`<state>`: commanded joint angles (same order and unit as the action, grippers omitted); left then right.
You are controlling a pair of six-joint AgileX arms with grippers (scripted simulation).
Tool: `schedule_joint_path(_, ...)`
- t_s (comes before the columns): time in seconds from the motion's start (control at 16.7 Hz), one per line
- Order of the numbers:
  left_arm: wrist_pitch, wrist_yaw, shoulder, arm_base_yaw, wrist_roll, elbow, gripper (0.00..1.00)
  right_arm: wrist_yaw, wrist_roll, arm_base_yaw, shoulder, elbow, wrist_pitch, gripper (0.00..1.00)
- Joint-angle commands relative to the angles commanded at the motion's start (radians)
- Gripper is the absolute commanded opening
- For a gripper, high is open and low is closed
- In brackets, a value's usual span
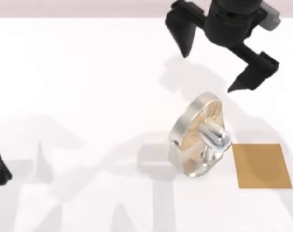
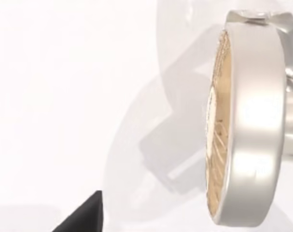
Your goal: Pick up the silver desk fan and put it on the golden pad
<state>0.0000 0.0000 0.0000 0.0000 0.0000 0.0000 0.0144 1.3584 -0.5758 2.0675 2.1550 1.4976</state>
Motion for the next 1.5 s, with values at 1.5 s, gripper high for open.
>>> schedule_joint_path(1.5, 0.000, 0.000, 0.000, 0.000, 0.000, 0.000, 1.00, -0.013, 0.055, -0.034, 0.070, -0.217, -0.126, 0.77)
